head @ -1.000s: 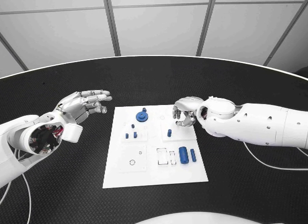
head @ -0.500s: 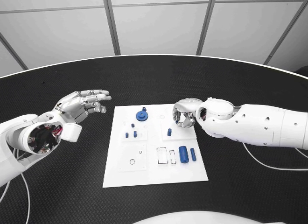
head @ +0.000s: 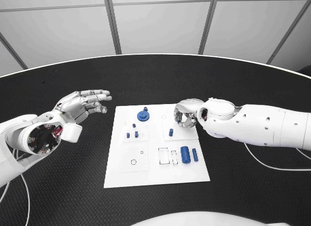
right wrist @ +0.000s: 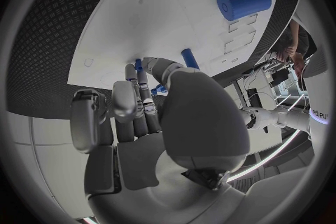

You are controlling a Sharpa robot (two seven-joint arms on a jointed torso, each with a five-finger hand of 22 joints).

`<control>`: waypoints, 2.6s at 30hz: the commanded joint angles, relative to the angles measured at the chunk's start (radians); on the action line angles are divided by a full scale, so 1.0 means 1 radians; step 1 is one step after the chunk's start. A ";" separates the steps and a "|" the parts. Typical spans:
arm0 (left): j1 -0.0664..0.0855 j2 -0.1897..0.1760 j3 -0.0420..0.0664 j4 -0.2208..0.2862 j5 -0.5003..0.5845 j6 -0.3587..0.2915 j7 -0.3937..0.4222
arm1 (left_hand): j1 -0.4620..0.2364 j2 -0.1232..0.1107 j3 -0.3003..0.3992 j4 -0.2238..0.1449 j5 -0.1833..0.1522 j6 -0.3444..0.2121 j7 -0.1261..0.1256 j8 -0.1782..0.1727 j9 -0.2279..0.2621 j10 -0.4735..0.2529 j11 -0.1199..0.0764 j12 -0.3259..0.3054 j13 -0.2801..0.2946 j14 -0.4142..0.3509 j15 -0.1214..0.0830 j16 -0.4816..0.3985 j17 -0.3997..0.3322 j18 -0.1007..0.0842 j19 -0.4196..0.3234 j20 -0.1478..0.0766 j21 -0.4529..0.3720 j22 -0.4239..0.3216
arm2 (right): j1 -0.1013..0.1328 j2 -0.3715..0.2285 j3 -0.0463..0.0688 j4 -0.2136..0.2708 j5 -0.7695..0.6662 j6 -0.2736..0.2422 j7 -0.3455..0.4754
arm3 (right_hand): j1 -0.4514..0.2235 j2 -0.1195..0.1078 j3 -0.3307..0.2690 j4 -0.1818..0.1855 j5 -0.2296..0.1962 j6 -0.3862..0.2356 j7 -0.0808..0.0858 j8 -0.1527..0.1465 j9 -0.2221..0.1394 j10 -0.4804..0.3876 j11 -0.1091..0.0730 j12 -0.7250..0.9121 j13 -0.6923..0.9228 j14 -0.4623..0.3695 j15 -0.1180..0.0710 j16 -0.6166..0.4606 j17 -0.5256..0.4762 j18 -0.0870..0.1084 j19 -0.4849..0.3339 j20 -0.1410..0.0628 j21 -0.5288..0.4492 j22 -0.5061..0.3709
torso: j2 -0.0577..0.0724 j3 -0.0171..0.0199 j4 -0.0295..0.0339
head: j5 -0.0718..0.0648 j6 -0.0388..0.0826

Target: Assemble the parts on the task board

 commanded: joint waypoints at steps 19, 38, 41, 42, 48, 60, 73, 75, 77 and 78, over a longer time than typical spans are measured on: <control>0.000 0.003 0.000 -0.004 -0.001 -0.004 -0.004 | 0.008 0.002 -0.007 -0.003 0.000 0.001 0.005 0.005 -0.002 0.002 0.004 -0.003 -0.001 -0.009 0.001 -0.004 -0.002 0.013 -0.003 0.001 -0.004 -0.001 | -0.009 0.019 -0.001 -0.015 0.000 0.002 -0.006 | 0.026 0.036 0.012 -0.041 -0.027 0.030 -0.008 0.028 0.026 0.044 -0.011 0.012 0.012 0.052 -0.019 0.062 0.036 -0.023 0.077 -0.008 0.047 0.223 | -0.001 -0.0002 -0.0013 | -0.001 -0.007; 0.000 0.006 0.000 -0.013 -0.001 -0.006 -0.006 | 0.016 0.005 -0.006 -0.006 0.000 0.000 0.005 0.006 -0.002 0.003 0.004 -0.003 -0.003 -0.010 0.001 -0.007 -0.005 0.013 -0.003 0.000 -0.004 -0.002 | -0.010 -0.007 -0.001 0.024 -0.051 -0.079 -0.021 | 0.041 0.046 0.055 -0.084 -0.033 0.048 -0.014 0.048 0.050 0.083 -0.022 0.015 0.032 0.049 -0.029 0.077 0.032 -0.028 0.088 -0.015 0.067 0.238 | -0.001 -0.0004 -0.0021 | -0.005 -0.007; 0.000 0.007 0.000 -0.015 -0.001 -0.005 -0.007 | 0.016 0.005 -0.006 -0.006 0.000 0.000 0.005 0.006 -0.002 0.003 0.004 -0.003 -0.003 -0.010 0.001 -0.007 -0.005 0.013 -0.003 0.000 -0.004 -0.002 | -0.010 -0.016 -0.001 0.036 -0.052 -0.080 -0.022 | 0.038 0.044 0.055 -0.085 -0.033 0.048 -0.013 0.048 0.051 0.083 -0.021 0.013 0.033 0.049 -0.029 0.078 0.031 -0.028 0.087 -0.015 0.066 0.238 | -0.001 -0.0009 -0.0019 | -0.005 -0.007; 0.000 0.007 0.000 -0.016 -0.001 -0.005 -0.008 | 0.016 0.005 -0.006 -0.006 0.000 0.000 0.005 0.006 -0.002 0.003 0.004 -0.003 -0.003 -0.010 0.001 -0.007 -0.005 0.013 -0.003 0.000 -0.004 -0.002 | -0.010 -0.020 -0.001 0.043 -0.052 -0.081 -0.022 | 0.038 0.044 0.055 -0.085 -0.033 0.048 -0.013 0.048 0.051 0.083 -0.021 0.013 0.033 0.049 -0.029 0.078 0.031 -0.028 0.087 -0.015 0.066 0.238 | -0.001 -0.0007 -0.0018 | -0.005 -0.007; 0.000 0.009 0.000 -0.022 -0.001 -0.003 -0.010 | 0.017 0.005 -0.007 -0.007 0.000 0.000 0.006 0.006 -0.003 0.002 0.004 -0.003 -0.004 -0.010 0.001 -0.008 -0.006 0.013 -0.003 0.000 -0.004 -0.002 | -0.010 -0.052 0.000 0.093 -0.053 -0.092 -0.028 | 0.034 0.042 0.055 -0.086 -0.033 0.048 -0.013 0.048 0.052 0.083 -0.021 0.012 0.033 0.049 -0.028 0.078 0.030 -0.028 0.087 -0.015 0.066 0.238 | -0.002 -0.0005 -0.0025 | -0.007 -0.007; 0.000 0.020 0.000 -0.036 -0.001 0.003 -0.011 | 0.017 0.004 -0.008 -0.007 0.000 -0.001 0.006 0.005 -0.003 0.002 0.005 -0.004 -0.004 -0.010 0.001 -0.008 -0.006 0.013 -0.003 0.000 -0.005 -0.002 | 0.014 -0.116 0.025 0.265 -0.053 -0.127 -0.038 | 0.031 0.040 0.055 -0.086 -0.033 0.048 -0.013 0.049 0.053 0.083 -0.021 0.011 0.034 0.049 -0.028 0.081 0.033 -0.029 0.089 -0.015 0.068 0.240 | -0.005 -0.0017 -0.0036 | -0.001 -0.003; 0.000 0.033 0.000 -0.045 -0.001 0.013 -0.011 | 0.017 0.004 -0.009 -0.007 -0.001 -0.002 0.007 0.005 -0.003 0.001 0.005 -0.004 -0.005 -0.011 0.002 -0.009 -0.007 0.013 -0.003 0.000 -0.005 -0.002 | 0.024 -0.026 0.040 0.325 -0.053 -0.130 -0.013 | 0.029 0.039 0.055 -0.086 -0.033 0.048 -0.012 0.049 0.054 0.084 -0.020 0.011 0.035 0.049 -0.028 0.084 0.034 -0.028 0.087 -0.015 0.066 0.238 | 0.000 -0.0021 -0.0010 | 0.044 0.002; 0.000 0.036 0.000 -0.045 -0.001 0.015 -0.011 | 0.017 0.005 -0.010 -0.007 0.000 -0.002 0.007 0.006 -0.004 0.000 0.005 -0.004 -0.005 -0.011 0.002 -0.010 -0.008 0.013 -0.004 0.000 -0.005 -0.002 | 0.014 0.008 0.040 0.308 -0.053 -0.127 -0.003 | 0.028 0.039 0.055 -0.086 -0.033 0.048 -0.012 0.049 0.054 0.084 -0.020 0.010 0.035 0.049 -0.028 0.083 0.033 -0.028 0.086 -0.015 0.064 0.236 | 0.000 -0.0019 0.0001 | 0.060 -0.002; 0.000 0.038 0.000 -0.046 -0.001 0.016 -0.012 | 0.017 0.005 -0.010 -0.007 0.000 -0.002 0.007 0.006 -0.004 0.000 0.005 -0.004 -0.005 -0.011 0.002 -0.010 -0.008 0.013 -0.004 0.000 -0.005 -0.002 | 0.006 0.034 0.039 0.293 -0.053 -0.125 0.005 | 0.028 0.039 0.055 -0.086 -0.033 0.048 -0.012 0.049 0.055 0.083 -0.020 0.010 0.035 0.049 -0.028 0.083 0.033 -0.027 0.085 -0.015 0.063 0.236 | 0.000 -0.0024 0.0004 | 0.071 -0.001; 0.000 0.039 0.000 -0.046 -0.001 0.017 -0.012 | 0.017 0.005 -0.010 -0.007 0.000 -0.002 0.007 0.006 -0.004 0.000 0.005 -0.004 -0.005 -0.011 0.002 -0.010 -0.008 0.013 -0.004 0.000 -0.005 -0.002 | 0.001 0.047 0.038 0.285 -0.053 -0.124 0.009 | 0.028 0.039 0.055 -0.086 -0.033 0.048 -0.012 0.049 0.055 0.083 -0.020 0.010 0.035 0.049 -0.028 0.083 0.033 -0.027 0.085 -0.015 0.063 0.236 | 0.000 -0.0027 0.0006 | 0.077 -0.003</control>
